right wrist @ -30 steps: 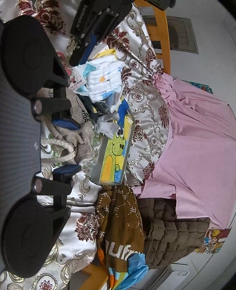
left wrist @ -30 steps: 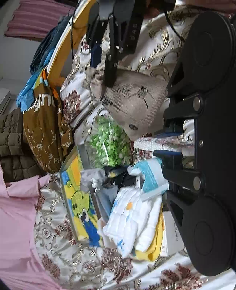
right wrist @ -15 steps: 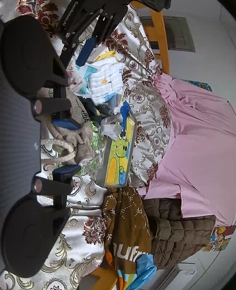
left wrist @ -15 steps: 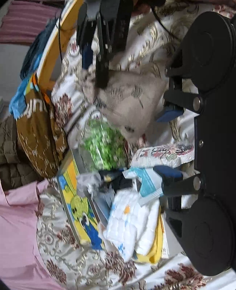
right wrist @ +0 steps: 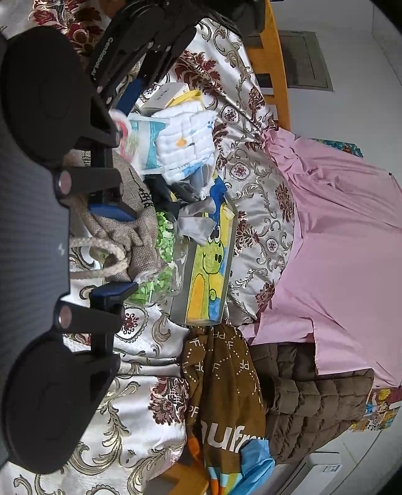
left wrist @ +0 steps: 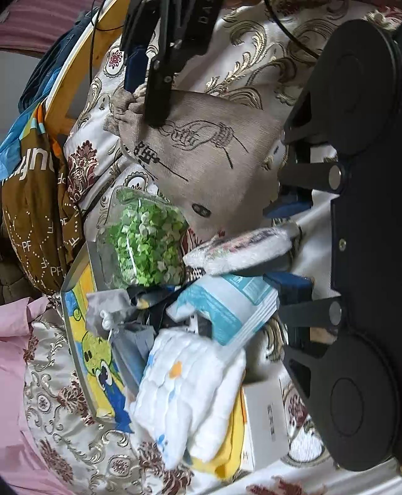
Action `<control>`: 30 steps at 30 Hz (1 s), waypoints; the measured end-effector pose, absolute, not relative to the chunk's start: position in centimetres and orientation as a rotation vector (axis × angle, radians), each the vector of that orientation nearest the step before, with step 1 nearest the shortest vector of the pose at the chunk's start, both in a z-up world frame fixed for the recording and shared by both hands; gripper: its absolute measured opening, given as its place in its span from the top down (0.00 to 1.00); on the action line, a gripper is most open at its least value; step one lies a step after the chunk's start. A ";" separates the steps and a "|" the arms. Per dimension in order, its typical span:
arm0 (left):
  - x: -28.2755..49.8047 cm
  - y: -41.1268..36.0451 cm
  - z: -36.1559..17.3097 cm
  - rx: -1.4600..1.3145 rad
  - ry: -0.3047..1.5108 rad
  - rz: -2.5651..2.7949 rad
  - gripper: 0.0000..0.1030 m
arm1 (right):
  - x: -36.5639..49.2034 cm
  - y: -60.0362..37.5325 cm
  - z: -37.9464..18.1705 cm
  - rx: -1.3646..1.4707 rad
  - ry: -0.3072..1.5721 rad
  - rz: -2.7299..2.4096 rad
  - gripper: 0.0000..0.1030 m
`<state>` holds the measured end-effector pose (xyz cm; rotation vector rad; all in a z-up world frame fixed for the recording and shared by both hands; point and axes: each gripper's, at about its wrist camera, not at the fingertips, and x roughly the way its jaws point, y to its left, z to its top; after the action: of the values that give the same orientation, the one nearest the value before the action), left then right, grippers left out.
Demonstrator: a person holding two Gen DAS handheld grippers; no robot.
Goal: Organize soft objects
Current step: 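Lift the sponge pad and beige pouch and carry both toward the cartoon tray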
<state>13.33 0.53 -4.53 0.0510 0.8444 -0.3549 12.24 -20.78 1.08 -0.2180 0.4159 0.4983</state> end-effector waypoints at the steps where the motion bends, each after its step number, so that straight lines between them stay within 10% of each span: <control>1: 13.5 0.2 -4.7 0.052 0.847 -0.357 0.66 | 12.2 -20.8 1.0 -0.218 0.417 0.498 0.55; 17: 13.6 -1.3 -2.7 0.033 0.779 -0.283 0.86 | 12.4 -22.7 1.2 -0.184 0.386 0.432 0.56; 30: 20.7 4.7 12.3 0.074 0.715 -0.262 0.85 | 23.6 -18.5 10.3 -0.180 0.294 0.500 0.55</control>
<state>20.74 4.74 12.33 0.0741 0.7148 -0.2623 23.58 -18.54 10.27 -0.1801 0.2940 0.5000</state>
